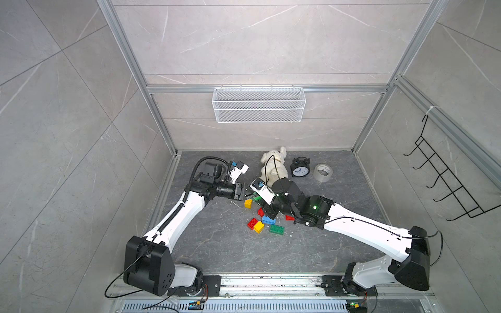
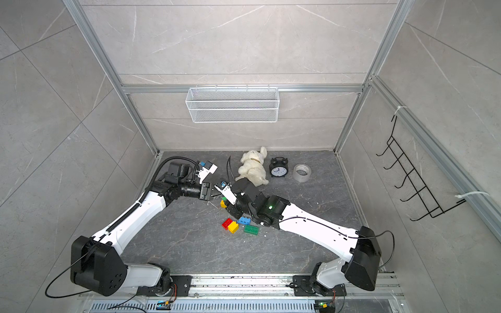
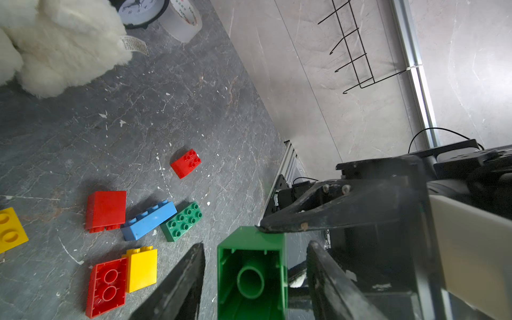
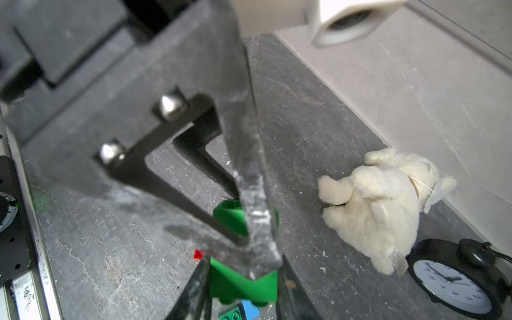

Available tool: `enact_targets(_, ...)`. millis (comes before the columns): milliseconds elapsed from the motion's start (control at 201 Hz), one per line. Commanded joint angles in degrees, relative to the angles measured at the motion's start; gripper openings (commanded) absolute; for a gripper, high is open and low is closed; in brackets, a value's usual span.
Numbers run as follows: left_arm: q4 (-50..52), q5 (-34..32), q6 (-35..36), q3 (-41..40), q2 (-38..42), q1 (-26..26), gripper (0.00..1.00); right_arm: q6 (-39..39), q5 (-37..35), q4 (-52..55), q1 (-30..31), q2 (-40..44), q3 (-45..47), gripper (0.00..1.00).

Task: Assemble the letter r with lego
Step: Place the lego brick at the center of the board.

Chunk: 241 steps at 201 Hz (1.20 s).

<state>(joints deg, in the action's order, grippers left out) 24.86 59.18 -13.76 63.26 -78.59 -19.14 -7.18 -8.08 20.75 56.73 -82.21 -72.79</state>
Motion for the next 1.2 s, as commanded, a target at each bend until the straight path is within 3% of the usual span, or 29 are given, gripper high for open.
enact_targets(0, 2.6, 0.8, 2.7, 2.2, -0.5, -0.3, 0.57, -0.9, -2.1, -2.9, 0.3, 1.7, 1.2, 0.29)
enact_targets(408, 1.9, 1.7, 2.2, 3.3, -2.8, -1.5, 0.26, -1.6, -2.9, -2.9, 0.3, 0.7, 1.5, 0.31)
enact_targets(642, -1.9, 1.7, -0.3, 3.1, -3.2, -1.9, 0.21, 2.5, -1.7, -4.9, -0.2, 5.6, 5.2, 0.51)
enact_targets(801, -10.1, -1.3, -4.4, 0.7, -1.8, -1.9, 0.21, 9.5, 9.4, -6.8, -4.9, 11.6, 8.0, 0.67)
enact_targets(876, -18.4, -2.7, -8.7, -1.7, -0.5, -1.9, 0.19, 15.9, 21.1, -12.9, -9.1, 12.9, 10.8, 0.72)
enact_targets(1015, -27.2, -4.4, -12.9, -3.0, 0.6, -2.4, 0.17, 29.4, 40.6, -25.6, -16.4, 9.4, 13.1, 0.72)
enact_targets(1195, -34.0, -3.3, -16.0, -4.5, 2.4, -2.5, 0.18, 32.3, 44.6, -30.0, -18.6, 6.1, 12.4, 0.71)
